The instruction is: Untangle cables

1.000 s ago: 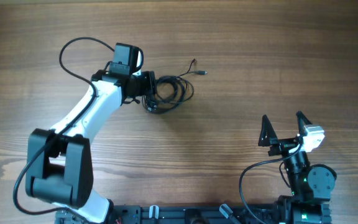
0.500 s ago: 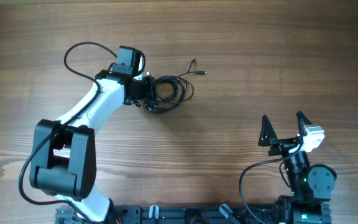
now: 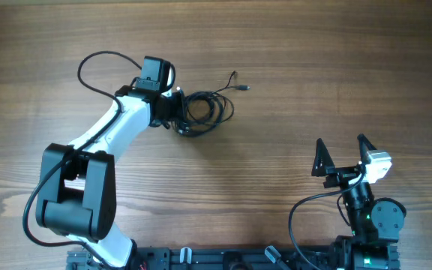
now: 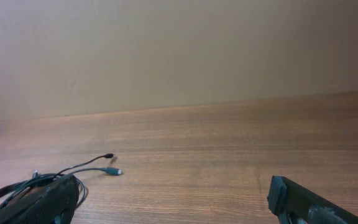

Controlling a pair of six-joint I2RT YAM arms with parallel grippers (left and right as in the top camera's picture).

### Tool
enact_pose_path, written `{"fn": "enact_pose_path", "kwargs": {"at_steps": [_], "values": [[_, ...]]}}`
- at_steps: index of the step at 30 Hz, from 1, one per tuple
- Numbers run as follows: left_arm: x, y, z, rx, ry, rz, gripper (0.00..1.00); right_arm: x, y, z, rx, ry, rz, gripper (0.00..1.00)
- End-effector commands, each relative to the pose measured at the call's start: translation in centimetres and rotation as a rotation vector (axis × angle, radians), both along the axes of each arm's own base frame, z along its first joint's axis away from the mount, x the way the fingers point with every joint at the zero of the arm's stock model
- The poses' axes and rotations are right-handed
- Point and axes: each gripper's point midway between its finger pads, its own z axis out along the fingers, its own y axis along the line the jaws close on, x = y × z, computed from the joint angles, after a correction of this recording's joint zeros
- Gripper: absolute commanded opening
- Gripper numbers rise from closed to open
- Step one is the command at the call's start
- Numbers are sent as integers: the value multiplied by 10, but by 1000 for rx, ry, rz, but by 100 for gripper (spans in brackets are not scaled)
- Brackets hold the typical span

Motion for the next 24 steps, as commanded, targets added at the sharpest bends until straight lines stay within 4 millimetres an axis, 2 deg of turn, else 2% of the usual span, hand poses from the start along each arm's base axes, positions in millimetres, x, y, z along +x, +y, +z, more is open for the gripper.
{"fn": "enact_pose_path", "kwargs": {"at_steps": [1, 3, 5, 6, 10, 11, 12, 13, 16, 20, 24], "values": [[41, -11, 68, -49, -196, -5, 40, 0, 2, 1, -11, -6, 11, 100], [49, -14, 87, -67, -241, -9, 49, 0, 2, 1, -11, -6, 11, 100], [45, -18, 85, -86, -223, -22, 78, 0, 2, 1, -11, -6, 11, 100], [39, -17, 79, -78, -188, -23, 100, 0, 2, 1, -11, -6, 11, 100], [16, -12, 57, -49, -62, -23, 100, 0, 2, 1, -11, -6, 11, 100], [12, -12, 55, -45, -43, -24, 96, 0, 2, 1, -11, -6, 11, 100], [9, -12, 52, -41, -27, -25, 78, 0, 2, 1, -11, -6, 11, 100], [5, -12, 49, -37, -7, -27, 53, 0, 2, 1, -11, -6, 11, 100], [-9, -18, 38, -21, 56, -49, 6, 0, 2, 1, -11, -6, 11, 100], [-23, -30, 23, -2, 123, -86, 4, 0, 2, 1, -11, -6, 11, 100], [-36, -41, 8, 15, 175, -123, 15, 0, 2, 1, -11, -6, 11, 100]]}}
